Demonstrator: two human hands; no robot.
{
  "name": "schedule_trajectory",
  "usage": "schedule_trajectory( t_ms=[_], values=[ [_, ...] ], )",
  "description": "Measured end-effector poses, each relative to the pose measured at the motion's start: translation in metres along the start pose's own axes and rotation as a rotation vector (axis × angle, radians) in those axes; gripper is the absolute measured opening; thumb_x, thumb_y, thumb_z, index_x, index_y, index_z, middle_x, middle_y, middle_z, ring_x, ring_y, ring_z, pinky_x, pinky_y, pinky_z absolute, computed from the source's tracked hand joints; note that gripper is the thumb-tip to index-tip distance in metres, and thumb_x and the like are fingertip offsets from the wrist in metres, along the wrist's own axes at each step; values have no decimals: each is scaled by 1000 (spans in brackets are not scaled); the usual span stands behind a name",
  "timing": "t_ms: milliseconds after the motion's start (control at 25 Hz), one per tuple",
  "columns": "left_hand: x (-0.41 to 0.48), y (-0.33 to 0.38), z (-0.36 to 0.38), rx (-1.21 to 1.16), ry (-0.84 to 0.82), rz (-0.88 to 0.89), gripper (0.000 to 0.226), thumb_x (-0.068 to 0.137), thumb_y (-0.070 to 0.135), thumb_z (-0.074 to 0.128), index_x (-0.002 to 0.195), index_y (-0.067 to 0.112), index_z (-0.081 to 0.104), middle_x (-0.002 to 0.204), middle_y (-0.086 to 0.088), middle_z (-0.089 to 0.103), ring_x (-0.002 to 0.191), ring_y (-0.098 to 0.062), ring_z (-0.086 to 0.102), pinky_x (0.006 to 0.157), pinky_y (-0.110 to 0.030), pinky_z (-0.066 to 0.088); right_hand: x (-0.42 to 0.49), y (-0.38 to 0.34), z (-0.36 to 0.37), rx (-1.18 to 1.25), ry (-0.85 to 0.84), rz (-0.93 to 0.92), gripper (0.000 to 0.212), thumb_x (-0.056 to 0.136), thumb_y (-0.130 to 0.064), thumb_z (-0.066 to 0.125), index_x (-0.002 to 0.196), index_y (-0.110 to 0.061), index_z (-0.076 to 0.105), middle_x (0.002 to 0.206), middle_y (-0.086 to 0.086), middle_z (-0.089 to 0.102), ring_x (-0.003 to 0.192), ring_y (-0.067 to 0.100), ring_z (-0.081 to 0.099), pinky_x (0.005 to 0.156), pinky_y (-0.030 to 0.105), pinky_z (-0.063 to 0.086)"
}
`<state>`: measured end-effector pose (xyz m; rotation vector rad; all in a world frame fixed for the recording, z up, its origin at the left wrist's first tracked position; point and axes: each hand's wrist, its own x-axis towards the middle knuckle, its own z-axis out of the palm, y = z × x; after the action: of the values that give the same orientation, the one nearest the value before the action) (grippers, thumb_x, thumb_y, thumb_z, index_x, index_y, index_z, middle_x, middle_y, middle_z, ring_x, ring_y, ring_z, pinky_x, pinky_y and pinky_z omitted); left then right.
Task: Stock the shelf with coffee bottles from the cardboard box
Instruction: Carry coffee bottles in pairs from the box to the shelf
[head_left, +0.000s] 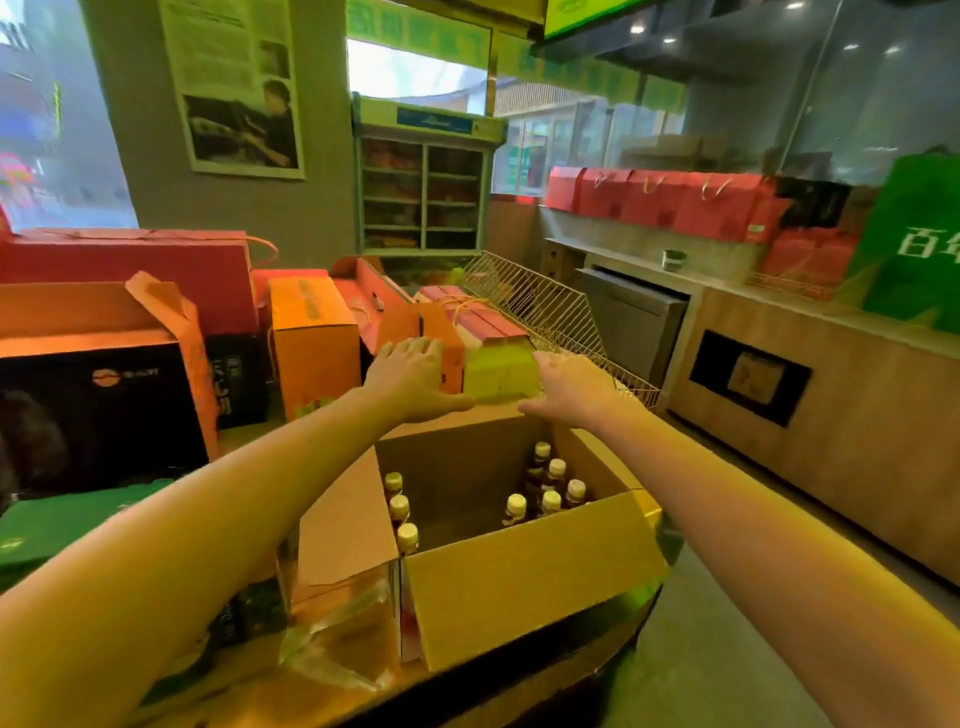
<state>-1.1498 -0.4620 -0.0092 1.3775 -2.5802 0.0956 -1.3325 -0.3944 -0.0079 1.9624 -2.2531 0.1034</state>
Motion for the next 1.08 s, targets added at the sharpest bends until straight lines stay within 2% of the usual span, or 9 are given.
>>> schedule_trajectory(
  t_ms=[120, 360, 520, 640, 720, 840, 1080],
  values=[
    [55, 6, 33, 1, -34, -68, 91, 79, 64, 52, 145, 9, 21, 153, -11, 26, 141, -28, 24, 117, -44, 18, 60, 26, 33, -9, -66, -53, 74, 89, -49, 53, 145, -8, 27, 150, 10, 36, 139, 25, 33, 117, 40, 21],
    [117, 10, 102, -2, -124, -127, 92, 82, 62, 50, 148, 9, 14, 155, -12, 20, 143, -28, 19, 117, -44, 11, 135, 54, 103, 32, -143, -150, 74, 90, -48, 52, 146, -9, 25, 151, 9, 35, 139, 25, 33, 117, 42, 24],
    [131, 11, 155, -84, -175, -114, 90, 83, 60, 52, 148, 11, 13, 156, -10, 20, 143, -26, 20, 118, -42, 14, 150, 68, 153, 185, -209, -166, 74, 89, -43, 56, 146, -10, 25, 150, 9, 36, 138, 26, 35, 114, 40, 30],
    [128, 11, 198, -161, -253, -98, 90, 82, 58, 54, 148, 11, 14, 154, -10, 23, 141, -27, 24, 117, -41, 21, 142, 87, 195, 362, -330, -150, 74, 88, -38, 60, 148, -12, 25, 150, 6, 37, 137, 22, 36, 112, 37, 34],
    [124, 11, 222, -227, -294, -88, 91, 83, 57, 54, 149, 11, 11, 156, -10, 20, 143, -25, 21, 118, -40, 19, 132, 103, 220, 453, -434, -144, 75, 86, -37, 63, 147, -15, 26, 150, 4, 38, 137, 19, 37, 111, 35, 34],
    [122, 11, 255, -353, -322, -52, 90, 84, 53, 56, 149, 11, 11, 156, -8, 20, 143, -23, 20, 117, -36, 19, 123, 126, 250, 546, -597, -142, 80, 82, -34, 70, 147, -16, 27, 151, 2, 35, 137, 14, 36, 108, 24, 32],
    [115, 36, 317, -577, -553, 14, 92, 80, 50, 64, 149, 18, 13, 157, -1, 18, 144, -16, 18, 116, -30, 20, 134, 154, 293, 451, -836, -192, 82, 77, -31, 75, 145, -17, 31, 151, -1, 35, 139, 13, 32, 112, 26, 26]
  ],
)
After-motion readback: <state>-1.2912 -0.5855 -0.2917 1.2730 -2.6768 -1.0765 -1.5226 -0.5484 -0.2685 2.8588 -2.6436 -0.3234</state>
